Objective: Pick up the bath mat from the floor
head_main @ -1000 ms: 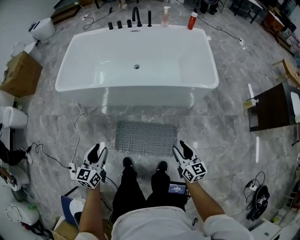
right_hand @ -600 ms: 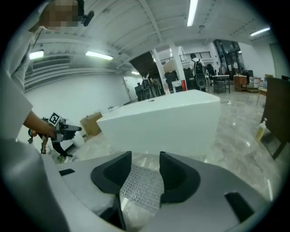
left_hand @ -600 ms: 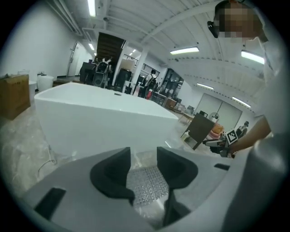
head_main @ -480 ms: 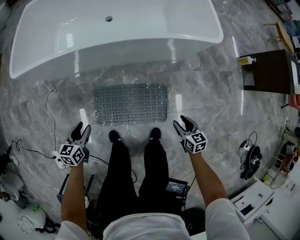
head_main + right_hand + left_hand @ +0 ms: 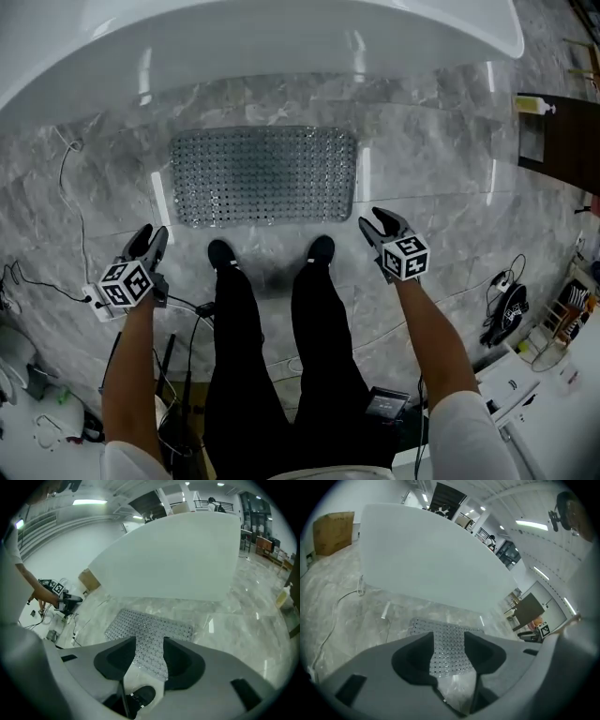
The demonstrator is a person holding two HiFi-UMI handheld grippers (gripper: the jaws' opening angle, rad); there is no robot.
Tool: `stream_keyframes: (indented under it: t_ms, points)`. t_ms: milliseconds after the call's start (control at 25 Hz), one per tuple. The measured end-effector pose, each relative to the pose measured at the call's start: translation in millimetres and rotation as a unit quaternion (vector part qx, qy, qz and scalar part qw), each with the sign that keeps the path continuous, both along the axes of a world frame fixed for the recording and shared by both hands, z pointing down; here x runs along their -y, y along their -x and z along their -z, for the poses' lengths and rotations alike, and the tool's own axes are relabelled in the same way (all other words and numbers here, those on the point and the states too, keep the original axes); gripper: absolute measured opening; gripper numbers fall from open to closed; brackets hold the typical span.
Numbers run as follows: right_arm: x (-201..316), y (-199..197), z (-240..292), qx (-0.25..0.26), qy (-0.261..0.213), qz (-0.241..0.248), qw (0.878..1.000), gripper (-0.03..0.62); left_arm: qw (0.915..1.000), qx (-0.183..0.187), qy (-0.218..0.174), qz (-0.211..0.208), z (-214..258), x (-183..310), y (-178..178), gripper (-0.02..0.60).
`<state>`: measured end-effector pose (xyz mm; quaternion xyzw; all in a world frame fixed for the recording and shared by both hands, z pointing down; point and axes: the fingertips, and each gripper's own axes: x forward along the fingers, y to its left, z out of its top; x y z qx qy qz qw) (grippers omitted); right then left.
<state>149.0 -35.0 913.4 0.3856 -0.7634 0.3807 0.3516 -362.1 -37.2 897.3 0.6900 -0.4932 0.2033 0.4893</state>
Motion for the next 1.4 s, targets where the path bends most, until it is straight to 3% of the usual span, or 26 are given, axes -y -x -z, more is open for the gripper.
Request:
stream_keyframes:
  t_ms: [120,400,640,920,1120,1240,1400]
  points:
    - [8.2,-8.5,-48.2,0.003,0.013,-0.031,0.999,0.201,0.9997,0.014,0.019,0.001,-48.5,1.5,11.4,0.206]
    - [6.3,-30.5,-157.9,0.002,0.048,-0.069,0.996,0.206,0.9922,0.05,0.084,-0.077,-159.8,-16.6,16.6,0.212]
    - [0.8,-50.4,-240.3,-0.009,0.073,-0.077,0.994,0.218,0.9867,0.053,0.109,-0.108,-231.8,-17.3,11.4,0.225]
    - [11.4,-77.6,-294.9,-0.018,0.075,-0.104,0.992,0.233,0.9841,0.073,0.127,-0.1,-301.5,-8.5,20.8,0.236]
    - [14.0,-79.2,-317.6,-0.012,0.079,-0.12,0.99,0.236,0.9776,0.105,0.165,-0.078,-343.1,-14.9,37.4,0.256]
    - [15.9,-76.1,-325.0,-0.016,0.075,-0.118,0.99,0.241,0.9747,0.118,0.18,-0.061,-362.2,-18.3,51.4,0.256]
    - [8.8,-81.0,-337.3,-0.025,0.089,-0.123,0.988,0.241,0.9737,0.115,0.183,-0.072,-373.5,-21.9,54.4,0.256]
